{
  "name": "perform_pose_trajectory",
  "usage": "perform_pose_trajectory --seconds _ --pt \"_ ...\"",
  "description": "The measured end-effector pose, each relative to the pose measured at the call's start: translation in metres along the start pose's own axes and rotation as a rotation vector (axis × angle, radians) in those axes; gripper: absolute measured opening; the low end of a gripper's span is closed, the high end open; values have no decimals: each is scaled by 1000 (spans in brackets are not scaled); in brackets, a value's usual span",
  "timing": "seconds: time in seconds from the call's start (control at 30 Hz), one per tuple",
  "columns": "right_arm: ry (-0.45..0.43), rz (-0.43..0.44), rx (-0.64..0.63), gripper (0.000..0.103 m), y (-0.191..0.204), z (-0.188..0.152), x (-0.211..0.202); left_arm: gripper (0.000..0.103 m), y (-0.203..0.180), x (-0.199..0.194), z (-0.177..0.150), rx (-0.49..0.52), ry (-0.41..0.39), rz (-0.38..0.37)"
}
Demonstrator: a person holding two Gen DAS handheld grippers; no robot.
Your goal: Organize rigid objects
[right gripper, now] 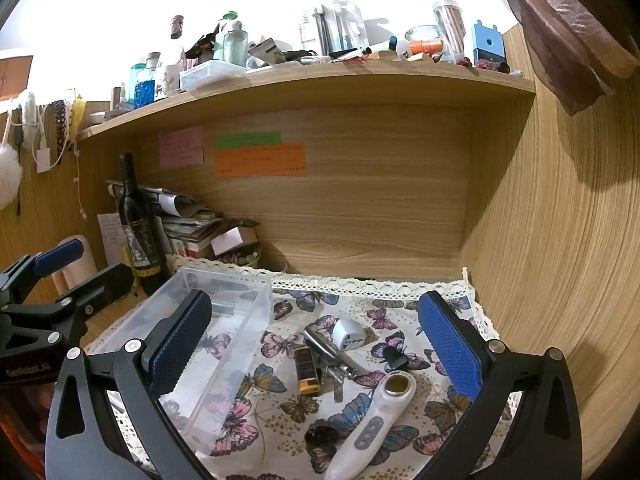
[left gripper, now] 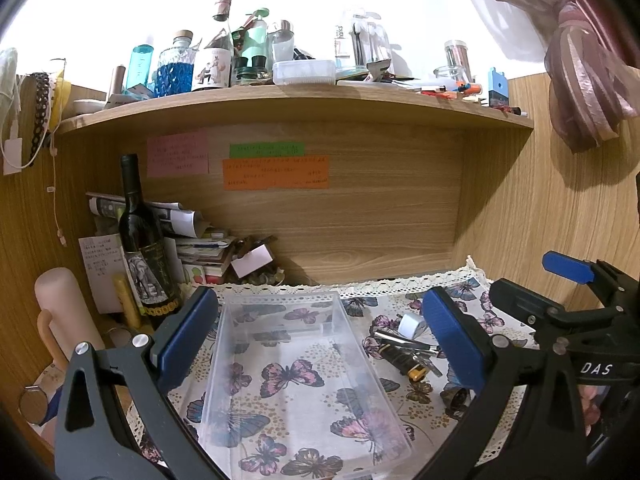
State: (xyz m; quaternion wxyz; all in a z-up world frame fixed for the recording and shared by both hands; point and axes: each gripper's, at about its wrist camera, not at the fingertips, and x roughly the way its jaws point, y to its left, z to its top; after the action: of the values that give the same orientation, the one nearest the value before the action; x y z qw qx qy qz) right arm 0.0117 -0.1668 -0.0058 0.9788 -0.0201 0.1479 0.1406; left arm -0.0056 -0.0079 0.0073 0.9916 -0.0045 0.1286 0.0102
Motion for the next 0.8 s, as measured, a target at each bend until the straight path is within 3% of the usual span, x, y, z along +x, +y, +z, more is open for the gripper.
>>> perform_pose_trajectory --seconds 0.5,0.8 --pt "-15 -7 -9 103 -1 2 -3 103 1 -2 -1 -2 -7 -4" --pt "8 26 -7 103 -2 3 2 103 13 14 -5 -41 74 -63"
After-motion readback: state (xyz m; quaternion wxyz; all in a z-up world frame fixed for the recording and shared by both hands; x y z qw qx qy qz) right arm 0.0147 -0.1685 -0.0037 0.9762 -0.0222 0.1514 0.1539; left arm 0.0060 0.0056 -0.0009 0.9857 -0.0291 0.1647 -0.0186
